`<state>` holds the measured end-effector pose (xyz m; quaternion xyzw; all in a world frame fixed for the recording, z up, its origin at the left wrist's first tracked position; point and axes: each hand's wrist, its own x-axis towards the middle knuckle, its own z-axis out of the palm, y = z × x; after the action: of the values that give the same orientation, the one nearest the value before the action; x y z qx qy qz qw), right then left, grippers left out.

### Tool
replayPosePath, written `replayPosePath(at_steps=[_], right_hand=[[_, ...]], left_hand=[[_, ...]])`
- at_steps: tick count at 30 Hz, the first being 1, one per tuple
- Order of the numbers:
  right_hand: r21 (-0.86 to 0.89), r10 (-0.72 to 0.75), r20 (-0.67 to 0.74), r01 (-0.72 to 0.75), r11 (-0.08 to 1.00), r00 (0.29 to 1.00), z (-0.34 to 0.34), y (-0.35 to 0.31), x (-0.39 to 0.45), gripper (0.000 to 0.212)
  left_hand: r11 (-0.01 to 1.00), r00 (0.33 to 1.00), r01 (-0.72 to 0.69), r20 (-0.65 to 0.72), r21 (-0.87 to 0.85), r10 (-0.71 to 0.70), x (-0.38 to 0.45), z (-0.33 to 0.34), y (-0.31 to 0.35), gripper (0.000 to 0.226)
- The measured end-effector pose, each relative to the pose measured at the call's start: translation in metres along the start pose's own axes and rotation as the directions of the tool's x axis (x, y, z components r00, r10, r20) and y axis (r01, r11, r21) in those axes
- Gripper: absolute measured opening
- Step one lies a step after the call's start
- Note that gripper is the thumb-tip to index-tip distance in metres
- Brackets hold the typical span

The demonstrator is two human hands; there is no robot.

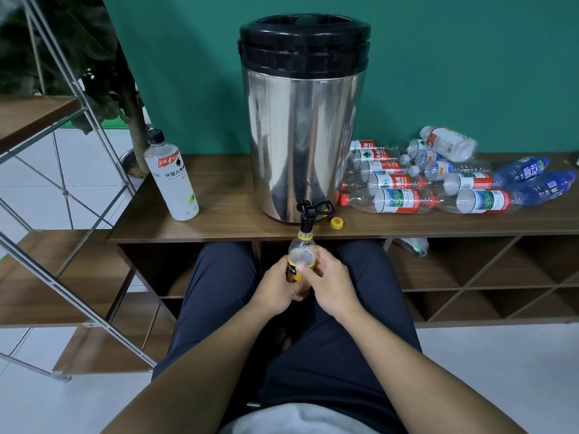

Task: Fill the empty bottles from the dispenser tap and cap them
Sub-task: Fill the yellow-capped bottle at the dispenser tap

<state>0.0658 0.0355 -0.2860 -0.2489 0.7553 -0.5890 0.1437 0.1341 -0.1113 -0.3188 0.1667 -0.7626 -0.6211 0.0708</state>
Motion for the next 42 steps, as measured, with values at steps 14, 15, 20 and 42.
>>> replayPosePath(at_steps=[14, 15, 20, 42], right_hand=[[0.009, 0.011, 0.009, -0.011, 1.0, 1.0, -0.0004, -0.0033, -0.0014, 0.028], [0.007, 0.01, 0.009, -0.01, 1.0, 1.0, -0.0005, -0.0036, -0.0016, 0.028], [0.007, 0.005, 0.01, -0.005, 1.0, 1.0, -0.0004, -0.0038, -0.0018, 0.029], [-0.029, -0.018, 0.006, 0.018, 0.999, 1.0, 0.0002, -0.0007, -0.0013, 0.031]], left_hand=[[0.994, 0.999, -0.026, -0.038, 0.107, 0.031, -0.0019, -0.0008, 0.0025, 0.041], [0.995, 0.999, -0.028, -0.038, 0.098, 0.032, -0.0021, -0.0005, 0.003, 0.041], [0.992, 0.997, -0.04, -0.054, 0.119, 0.047, -0.0028, -0.0004, 0.0041, 0.04], [0.982, 0.998, -0.019, -0.058, 0.187, 0.031, -0.0041, -0.0011, 0.0056, 0.042]])
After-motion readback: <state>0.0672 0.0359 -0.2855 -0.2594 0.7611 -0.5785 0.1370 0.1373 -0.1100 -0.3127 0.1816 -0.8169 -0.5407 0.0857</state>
